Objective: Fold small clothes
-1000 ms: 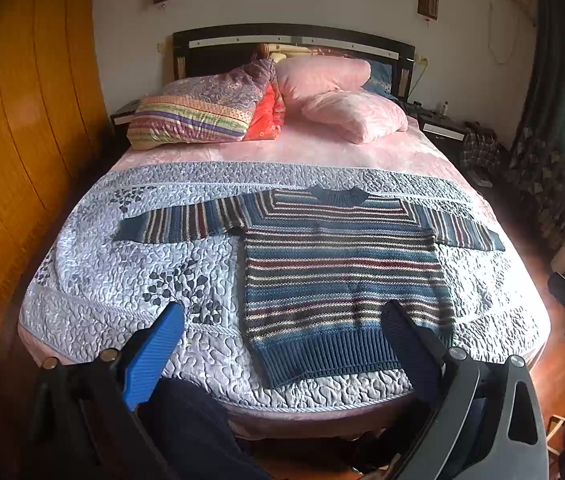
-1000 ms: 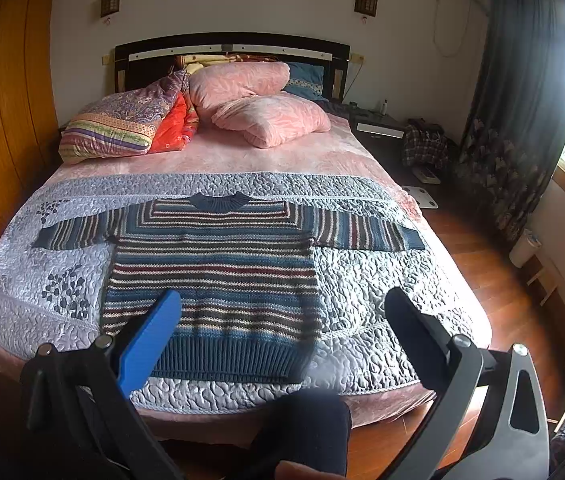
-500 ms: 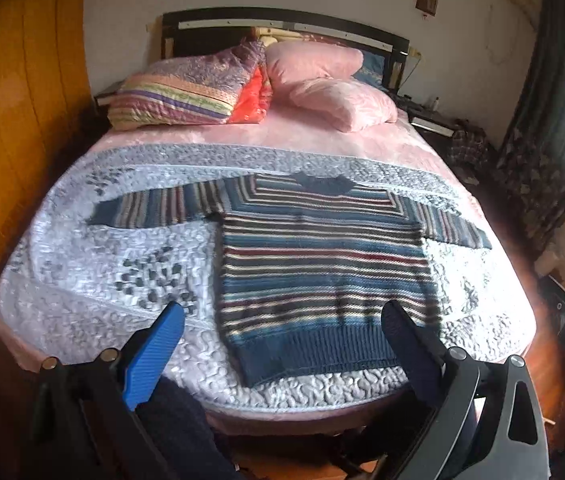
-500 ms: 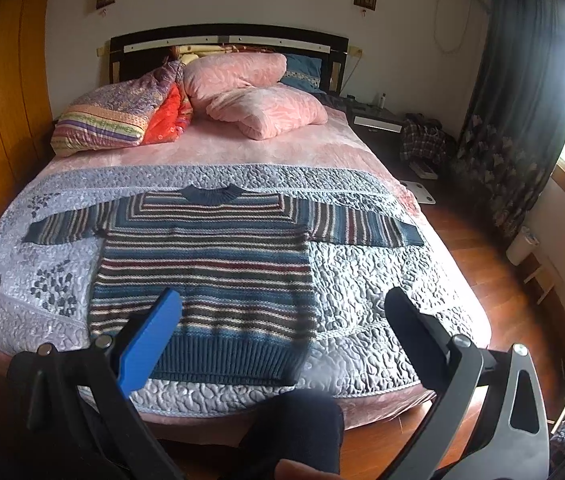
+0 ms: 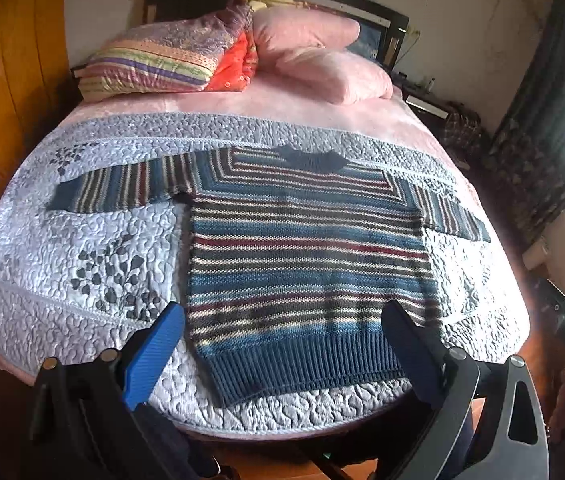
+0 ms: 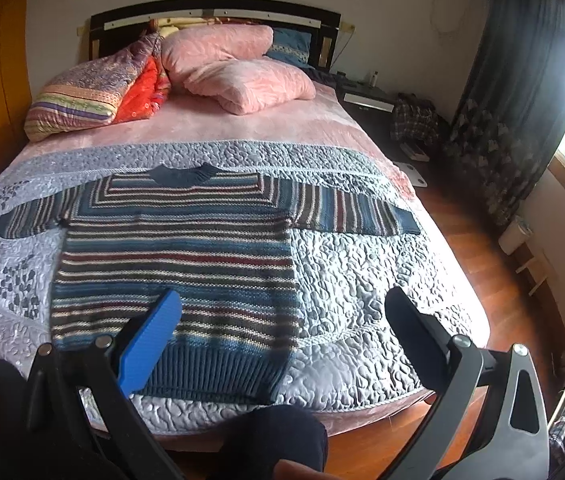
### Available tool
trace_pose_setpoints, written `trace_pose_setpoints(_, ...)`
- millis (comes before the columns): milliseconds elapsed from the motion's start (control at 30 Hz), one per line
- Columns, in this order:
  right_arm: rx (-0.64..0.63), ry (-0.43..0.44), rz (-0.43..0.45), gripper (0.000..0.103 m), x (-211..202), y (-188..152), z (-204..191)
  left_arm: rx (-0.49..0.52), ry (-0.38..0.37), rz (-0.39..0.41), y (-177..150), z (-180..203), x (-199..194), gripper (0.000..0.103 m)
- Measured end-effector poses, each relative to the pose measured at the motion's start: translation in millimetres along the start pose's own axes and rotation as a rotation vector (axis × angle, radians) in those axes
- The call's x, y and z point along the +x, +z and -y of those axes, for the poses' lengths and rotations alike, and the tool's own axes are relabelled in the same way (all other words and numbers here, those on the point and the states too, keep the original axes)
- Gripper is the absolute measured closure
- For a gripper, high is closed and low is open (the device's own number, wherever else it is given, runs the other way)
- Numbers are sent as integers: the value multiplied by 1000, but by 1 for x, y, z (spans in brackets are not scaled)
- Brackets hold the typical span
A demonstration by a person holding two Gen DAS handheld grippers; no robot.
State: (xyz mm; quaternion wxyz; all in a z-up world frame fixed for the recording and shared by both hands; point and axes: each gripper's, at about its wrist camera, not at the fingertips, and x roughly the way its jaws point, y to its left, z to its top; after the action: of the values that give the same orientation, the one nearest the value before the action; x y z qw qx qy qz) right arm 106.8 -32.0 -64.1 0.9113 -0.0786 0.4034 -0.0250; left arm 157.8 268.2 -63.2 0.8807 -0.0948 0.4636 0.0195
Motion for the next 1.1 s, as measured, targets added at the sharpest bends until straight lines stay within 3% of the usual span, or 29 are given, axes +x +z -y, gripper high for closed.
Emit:
trace_pose_setpoints(200,62,95,-47,3,61,12,26,-12,-9,-83,13,2,57,4)
trace_pose_setpoints(367,205,152,-100,3,139,26,81,-19,1,-127,21,4,105,4)
trace_pose_setpoints(500,500,311,-132,3,220,29,165,-56,-49,-137,28,3,139,4)
trace_pose_setpoints(533,604,330,-160,5,250,28,194,-71,-64,-140,31,2,149,4)
trace_pose_setpoints(567,673,339,-186,20,273,27,215,-84,-77,-144,33,2,156,4)
trace_pose_setpoints(600,740,351,-214,45,295,24,235,-96,-89,-150,35,2,163,4)
trace_pose_setpoints(700,967,404,-267,64,360,9,297,-107,-119,-148,41,5,180,4)
trace_pose_setpoints(833,1287,457,-171,69,424,-14,372,-103,-140,-144,47,10,204,4)
trace_pose_setpoints(1100,1411,417,-135,73,495,-21,422,-114,-196,-172,60,18,248,4)
